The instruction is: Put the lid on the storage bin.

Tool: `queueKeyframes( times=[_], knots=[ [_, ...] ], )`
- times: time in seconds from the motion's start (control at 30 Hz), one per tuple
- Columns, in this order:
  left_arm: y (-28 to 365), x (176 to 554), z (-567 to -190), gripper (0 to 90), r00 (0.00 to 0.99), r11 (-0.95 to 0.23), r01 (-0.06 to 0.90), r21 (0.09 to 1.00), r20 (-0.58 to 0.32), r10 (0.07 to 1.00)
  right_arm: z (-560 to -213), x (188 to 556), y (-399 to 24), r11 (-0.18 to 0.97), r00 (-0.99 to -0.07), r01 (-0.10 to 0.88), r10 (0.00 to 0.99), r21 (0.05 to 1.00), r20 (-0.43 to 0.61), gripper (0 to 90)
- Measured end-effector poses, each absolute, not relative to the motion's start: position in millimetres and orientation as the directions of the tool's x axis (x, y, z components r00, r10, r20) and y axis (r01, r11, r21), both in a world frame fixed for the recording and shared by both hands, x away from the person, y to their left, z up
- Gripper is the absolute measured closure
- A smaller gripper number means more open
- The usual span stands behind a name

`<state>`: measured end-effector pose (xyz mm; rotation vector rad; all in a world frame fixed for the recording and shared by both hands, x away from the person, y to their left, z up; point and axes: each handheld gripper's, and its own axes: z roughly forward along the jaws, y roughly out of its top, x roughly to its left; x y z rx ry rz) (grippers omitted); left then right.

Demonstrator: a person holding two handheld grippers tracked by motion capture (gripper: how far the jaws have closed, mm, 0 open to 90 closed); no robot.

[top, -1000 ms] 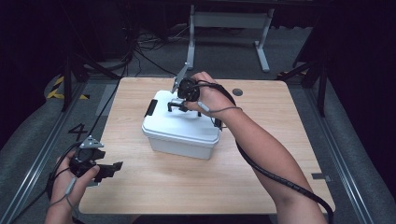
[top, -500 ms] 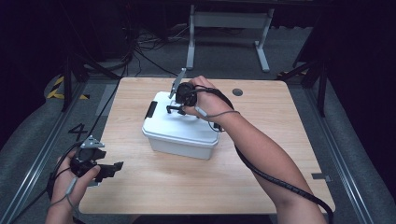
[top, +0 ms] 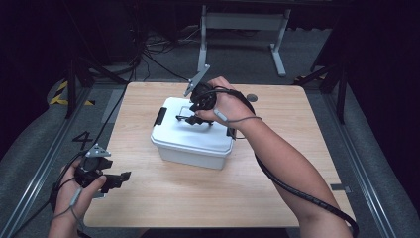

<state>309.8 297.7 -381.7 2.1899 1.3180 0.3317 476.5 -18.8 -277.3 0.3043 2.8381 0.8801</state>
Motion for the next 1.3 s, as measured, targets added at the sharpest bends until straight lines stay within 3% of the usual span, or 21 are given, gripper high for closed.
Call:
queueKeyframes(
  times=[0.7,1.3],
  knots=[
    [295.0,308.5,-384.6,23.0,0.486,-0.369,0.741,0.561,-0.070,0.871,-230.6,451.9,-85.0,0.727,-0.939,0.224,0.340,0.649,-0.056,46.9],
    [288.9,314.5,-383.8,23.0,0.487,-0.368,0.736,0.567,-0.067,0.871,-243.7,448.0,-170.8,0.669,-0.883,0.317,0.467,0.672,-0.048,37.5]
  ],
)
